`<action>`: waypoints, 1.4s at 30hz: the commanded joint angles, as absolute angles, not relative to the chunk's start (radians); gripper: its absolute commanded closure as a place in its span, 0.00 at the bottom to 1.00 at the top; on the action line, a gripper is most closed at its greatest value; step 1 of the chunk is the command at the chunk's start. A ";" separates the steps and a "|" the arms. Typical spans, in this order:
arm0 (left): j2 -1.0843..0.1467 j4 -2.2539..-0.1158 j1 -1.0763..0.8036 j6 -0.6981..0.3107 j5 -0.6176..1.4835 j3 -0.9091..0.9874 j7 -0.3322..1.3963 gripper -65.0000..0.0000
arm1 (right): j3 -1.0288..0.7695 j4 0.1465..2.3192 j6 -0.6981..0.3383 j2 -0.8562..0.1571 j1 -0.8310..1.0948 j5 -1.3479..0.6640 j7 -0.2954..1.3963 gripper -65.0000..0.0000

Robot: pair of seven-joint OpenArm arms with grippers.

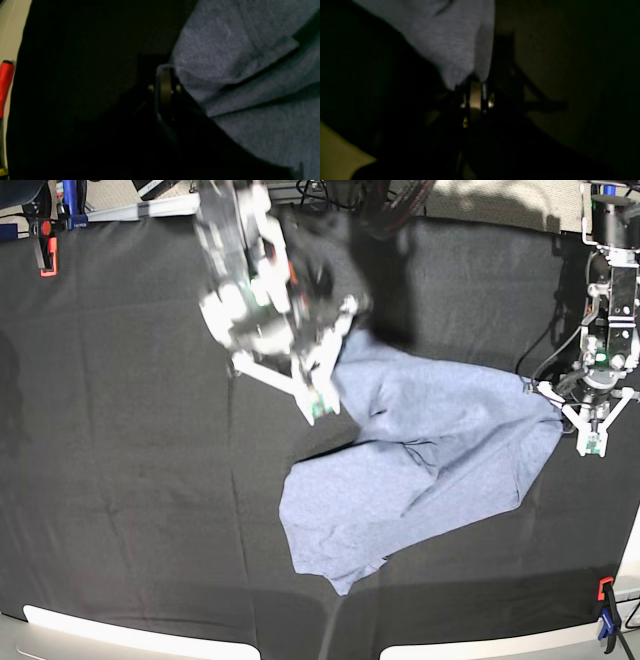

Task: Layout the t-shirt on the table in an organized manner, then fold the t-shirt properly
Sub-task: 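Lift and pull the shirt with the right gripper away from the left gripper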

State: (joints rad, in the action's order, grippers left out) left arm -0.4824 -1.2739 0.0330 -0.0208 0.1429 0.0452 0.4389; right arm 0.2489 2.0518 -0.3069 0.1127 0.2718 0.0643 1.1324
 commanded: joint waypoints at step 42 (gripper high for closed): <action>-0.502 -1.292 0.050 -0.054 0.140 0.052 0.425 1.00 | 0.084 2.268 -0.268 0.056 0.369 0.027 0.929 0.45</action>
